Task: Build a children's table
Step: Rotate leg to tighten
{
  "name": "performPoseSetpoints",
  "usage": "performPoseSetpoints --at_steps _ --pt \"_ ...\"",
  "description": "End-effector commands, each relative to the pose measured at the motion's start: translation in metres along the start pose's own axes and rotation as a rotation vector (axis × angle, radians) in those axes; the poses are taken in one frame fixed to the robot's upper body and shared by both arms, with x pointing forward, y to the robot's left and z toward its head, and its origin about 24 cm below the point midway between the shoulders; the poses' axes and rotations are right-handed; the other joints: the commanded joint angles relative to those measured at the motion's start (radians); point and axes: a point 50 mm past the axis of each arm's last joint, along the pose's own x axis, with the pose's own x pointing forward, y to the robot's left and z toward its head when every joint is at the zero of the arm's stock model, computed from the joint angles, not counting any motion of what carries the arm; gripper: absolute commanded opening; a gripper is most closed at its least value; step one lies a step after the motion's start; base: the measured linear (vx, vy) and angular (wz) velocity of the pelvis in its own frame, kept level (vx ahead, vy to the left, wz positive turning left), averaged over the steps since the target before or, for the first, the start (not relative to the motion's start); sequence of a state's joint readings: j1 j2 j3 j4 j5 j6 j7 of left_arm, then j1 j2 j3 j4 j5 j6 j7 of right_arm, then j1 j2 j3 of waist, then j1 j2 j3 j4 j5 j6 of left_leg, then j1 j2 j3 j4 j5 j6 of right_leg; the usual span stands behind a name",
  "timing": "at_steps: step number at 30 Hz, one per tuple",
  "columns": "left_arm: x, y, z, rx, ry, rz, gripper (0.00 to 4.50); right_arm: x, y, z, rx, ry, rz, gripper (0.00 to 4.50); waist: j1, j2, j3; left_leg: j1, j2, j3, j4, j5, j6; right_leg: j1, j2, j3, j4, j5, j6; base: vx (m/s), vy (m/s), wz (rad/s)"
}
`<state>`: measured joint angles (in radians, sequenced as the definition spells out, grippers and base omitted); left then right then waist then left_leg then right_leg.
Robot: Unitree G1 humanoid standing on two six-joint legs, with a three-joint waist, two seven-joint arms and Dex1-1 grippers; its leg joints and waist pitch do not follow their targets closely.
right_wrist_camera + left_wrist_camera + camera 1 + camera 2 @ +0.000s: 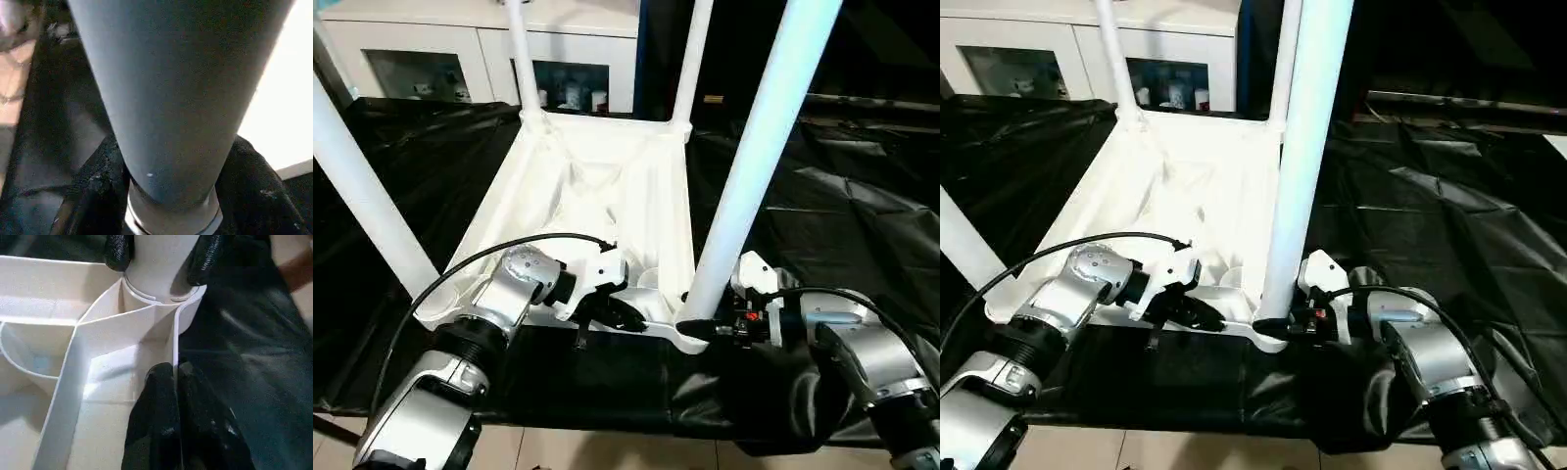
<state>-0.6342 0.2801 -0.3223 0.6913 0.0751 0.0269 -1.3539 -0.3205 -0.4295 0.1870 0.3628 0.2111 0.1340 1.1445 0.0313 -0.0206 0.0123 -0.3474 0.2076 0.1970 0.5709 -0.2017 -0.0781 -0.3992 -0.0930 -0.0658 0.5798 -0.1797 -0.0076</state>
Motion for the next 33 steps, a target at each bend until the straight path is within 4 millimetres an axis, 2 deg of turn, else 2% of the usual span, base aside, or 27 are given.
performPoseSetpoints --at_steps 1,4,5,7,9,11,14,16,18,20,21,22,25,27,29,31,33 --pt "0.018 -0.003 -0.005 -0.034 0.007 0.016 0.00 0.009 -0.003 -0.026 0.099 0.054 -0.096 1.99 -0.006 -0.002 -0.028 -0.002 0.026 -0.010 -0.066 -0.261 0.051 0.042 -0.049 0.036 -0.070 -0.276 -0.216 0.000 0.000 0.00" --pt "0.029 0.004 0.001 -0.061 -0.025 0.135 0.00 0.024 -0.019 -0.037 0.204 0.009 -0.339 1.97 -0.018 -0.004 -0.023 -0.001 0.023 -0.016 -0.070 -0.312 0.028 0.037 -0.048 0.033 -0.083 -0.399 -0.176 0.000 0.000 0.00" --pt "0.036 0.004 0.003 -0.069 -0.026 0.169 0.00 0.030 -0.023 -0.041 0.251 0.000 -0.428 1.96 -0.032 -0.003 -0.021 -0.002 0.021 -0.020 -0.073 -0.340 0.015 0.035 -0.048 0.029 -0.088 -0.464 -0.156 -0.067 0.001 -0.07" --pt "0.041 0.005 0.005 -0.074 -0.026 0.188 0.00 0.032 -0.023 -0.043 0.272 -0.008 -0.469 1.96 -0.052 0.000 -0.016 0.000 0.018 -0.031 -0.075 -0.402 0.003 0.031 -0.048 0.019 -0.105 -0.583 -0.103 -0.067 0.007 -0.12" --pt "0.052 0.006 0.010 -0.087 -0.031 0.239 0.00 0.036 -0.020 -0.040 0.294 -0.032 -0.549 1.95 -0.054 -0.004 -0.018 0.007 0.016 -0.032 -0.072 -0.423 0.014 0.025 -0.045 0.019 -0.115 -0.602 -0.085 -0.027 0.006 -0.05" --pt "0.060 0.008 0.015 -0.098 -0.041 0.291 0.00 0.045 -0.018 -0.036 0.307 -0.048 -0.622 1.95 -0.053 -0.003 -0.016 0.008 0.017 -0.030 -0.075 -0.411 0.016 0.019 -0.042 0.023 -0.117 -0.568 -0.088 0.000 0.000 0.00" --pt "0.074 0.010 0.024 -0.110 -0.056 0.357 0.00 0.059 -0.017 -0.030 0.323 -0.074 -0.746 1.95 -0.057 0.000 -0.016 0.011 0.011 -0.034 -0.074 -0.443 0.021 0.015 -0.042 0.016 -0.125 -0.626 -0.063 0.000 0.000 0.00" --pt "0.078 0.010 0.027 -0.104 -0.063 0.364 0.00 0.063 -0.016 -0.028 0.327 -0.084 -0.763 1.95 -0.059 0.003 -0.016 0.014 0.012 -0.037 -0.075 -0.459 0.018 0.011 -0.041 0.012 -0.128 -0.624 -0.064 0.000 0.000 0.00" --pt "0.083 0.007 0.032 -0.084 -0.081 0.342 0.00 0.068 -0.016 -0.019 0.278 -0.103 -0.745 1.95 -0.062 0.005 -0.017 0.007 0.014 -0.041 -0.081 -0.471 0.017 0.018 -0.041 0.010 -0.127 -0.593 -0.064 0.000 0.000 0.00" --pt "0.082 0.005 0.031 -0.069 -0.083 0.306 0.00 0.067 -0.016 -0.012 0.284 -0.139 -0.716 1.95 -0.060 0.006 -0.021 0.007 0.014 -0.040 -0.082 -0.464 0.026 0.018 -0.042 0.015 -0.124 -0.553 -0.075 0.000 0.000 0.00" --pt "0.081 0.004 0.030 -0.067 -0.081 0.293 0.00 0.066 -0.016 -0.009 0.283 -0.152 -0.704 2.29 -0.060 0.005 -0.020 0.000 0.015 -0.039 -0.084 -0.449 0.031 0.022 -0.041 0.019 -0.120 -0.522 -0.085 0.000 0.000 0.00" --pt "0.081 0.004 0.030 -0.065 -0.080 0.288 0.00 0.065 -0.016 -0.007 0.280 -0.157 -0.698 2.50 -0.059 0.004 -0.020 -0.002 0.016 -0.039 -0.085 -0.443 0.034 0.023 -0.042 0.020 -0.119 -0.510 -0.090 0.000 0.000 0.00" --pt "0.077 0.003 0.027 -0.065 -0.078 0.269 0.00 0.062 -0.015 -0.001 0.256 -0.165 -0.638 2.66 -0.054 0.004 -0.021 -0.004 0.018 -0.035 -0.085 -0.411 0.044 0.025 -0.044 0.027 -0.111 -0.451 -0.119 0.000 0.000 0.00" --pt "0.069 0.005 0.022 -0.065 -0.072 0.254 0.00 0.054 -0.016 0.003 0.189 -0.131 -0.553 2.84 -0.049 0.001 -0.024 -0.001 0.017 -0.029 -0.081 -0.383 0.053 0.026 -0.044 0.031 -0.108 -0.417 -0.135 0.000 0.000 0.00" --pt "0.062 0.005 0.019 -0.068 -0.078 0.230 0.00 0.046 -0.015 0.005 0.129 -0.091 -0.471 2.96 -0.045 0.001 -0.022 -0.007 0.017 -0.027 -0.080 -0.354 0.066 0.030 -0.044 0.034 -0.103 -0.390 -0.148 0.000 0.000 0.00" --pt "0.052 0.006 0.016 -0.059 -0.084 0.203 0.00 0.034 -0.013 0.006 0.085 -0.062 -0.373 2.96 -0.037 -0.004 -0.022 -0.010 0.017 -0.026 -0.077 -0.333 0.088 0.036 -0.049 0.034 -0.106 -0.440 -0.133 0.000 0.000 0.00" --pt "0.046 0.005 0.014 -0.054 -0.082 0.179 0.00 0.027 -0.011 0.007 0.064 -0.050 -0.312 2.96 -0.030 -0.002 -0.026 -0.012 0.019 -0.025 -0.075 -0.274 0.098 0.038 -0.051 0.037 -0.099 -0.390 -0.147 0.000 0.000 0.00"
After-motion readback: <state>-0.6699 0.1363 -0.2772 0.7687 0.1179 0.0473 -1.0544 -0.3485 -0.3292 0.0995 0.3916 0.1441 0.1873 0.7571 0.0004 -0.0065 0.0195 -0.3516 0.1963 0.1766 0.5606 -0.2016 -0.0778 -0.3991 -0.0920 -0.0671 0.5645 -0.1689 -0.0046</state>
